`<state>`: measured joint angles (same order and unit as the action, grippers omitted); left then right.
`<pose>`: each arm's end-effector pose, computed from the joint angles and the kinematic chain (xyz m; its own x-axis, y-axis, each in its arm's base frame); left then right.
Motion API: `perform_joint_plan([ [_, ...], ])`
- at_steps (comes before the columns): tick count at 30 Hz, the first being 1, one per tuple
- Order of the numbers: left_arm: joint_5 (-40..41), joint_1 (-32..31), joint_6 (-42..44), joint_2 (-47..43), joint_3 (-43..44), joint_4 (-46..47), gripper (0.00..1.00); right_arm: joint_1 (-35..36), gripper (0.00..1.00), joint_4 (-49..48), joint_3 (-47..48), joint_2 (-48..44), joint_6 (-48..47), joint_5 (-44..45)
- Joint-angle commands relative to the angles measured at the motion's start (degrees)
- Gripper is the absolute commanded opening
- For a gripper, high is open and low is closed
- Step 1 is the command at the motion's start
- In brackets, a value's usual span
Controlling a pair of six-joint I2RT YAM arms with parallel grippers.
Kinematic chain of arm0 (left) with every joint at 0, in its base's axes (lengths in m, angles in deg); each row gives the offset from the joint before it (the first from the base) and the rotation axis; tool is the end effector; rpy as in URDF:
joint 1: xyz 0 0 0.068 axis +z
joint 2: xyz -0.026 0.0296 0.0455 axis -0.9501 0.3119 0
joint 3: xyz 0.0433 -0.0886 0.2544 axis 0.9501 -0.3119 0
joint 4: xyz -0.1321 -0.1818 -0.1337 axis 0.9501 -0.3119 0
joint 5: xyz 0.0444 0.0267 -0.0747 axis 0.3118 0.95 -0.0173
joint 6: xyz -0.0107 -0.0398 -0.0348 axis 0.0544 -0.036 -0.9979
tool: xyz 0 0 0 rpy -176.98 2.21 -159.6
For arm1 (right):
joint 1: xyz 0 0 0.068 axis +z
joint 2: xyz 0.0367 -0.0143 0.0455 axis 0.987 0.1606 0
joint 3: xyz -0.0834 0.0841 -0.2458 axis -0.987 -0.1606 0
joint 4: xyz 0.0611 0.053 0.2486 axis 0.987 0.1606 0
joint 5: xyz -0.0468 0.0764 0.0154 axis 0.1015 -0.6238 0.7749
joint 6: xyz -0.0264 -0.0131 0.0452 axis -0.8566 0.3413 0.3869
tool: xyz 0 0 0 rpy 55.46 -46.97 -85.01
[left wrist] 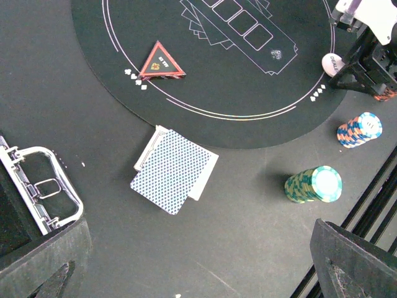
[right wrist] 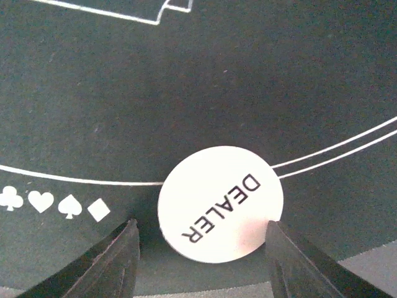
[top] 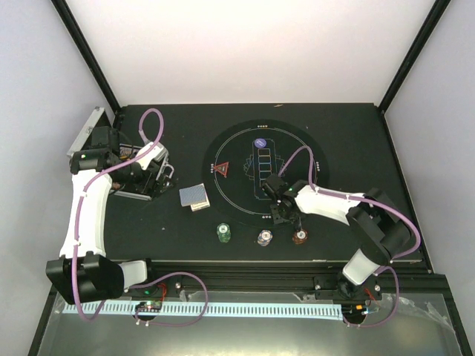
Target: Distribute texas hold em gaming equipment
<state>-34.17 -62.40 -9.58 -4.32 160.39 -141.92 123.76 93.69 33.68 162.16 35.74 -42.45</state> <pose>0.2106 0.0130 0.3396 -0.6179 0.4328 -0.6565 0.6828 0.7094 -0.1749 0.2044 0.1824 0.1477 -0.9563 -0.1978 -0.2153 -0.1877 0.9799 -0.0670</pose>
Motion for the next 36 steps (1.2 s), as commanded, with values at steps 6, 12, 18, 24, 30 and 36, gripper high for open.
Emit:
perform_joint_plan([
  [6,-0.3,0.5,0.4,-1.0,3.0,-1.5,0.99,-7.4,0.51,-1.8,-0.6,1.1,-0.4,2.3],
  [12,0.5,0.5,0.4,-1.0,2.7,-1.3,0.99,-11.2,0.50,0.7,0.9,2.0,-1.3,6.1],
  [18,0.5,0.5,0.3,-1.1,2.8,-0.8,0.99,-11.4,0.56,4.1,1.8,-1.3,-1.8,11.8],
  [24,0.7,0.6,0.1,-1.3,2.8,-0.4,0.99,-10.8,0.60,4.0,3.7,-1.3,-3.2,9.3],
  [30,1.4,0.5,0.2,-1.6,2.5,-0.4,0.99,-11.2,0.55,6.2,6.6,-1.1,-3.7,11.3],
  [36,1.8,0.5,0.6,-1.7,2.7,-0.2,0.99,-11.3,0.70,7.6,3.6,-3.9,-1.9,7.6],
])
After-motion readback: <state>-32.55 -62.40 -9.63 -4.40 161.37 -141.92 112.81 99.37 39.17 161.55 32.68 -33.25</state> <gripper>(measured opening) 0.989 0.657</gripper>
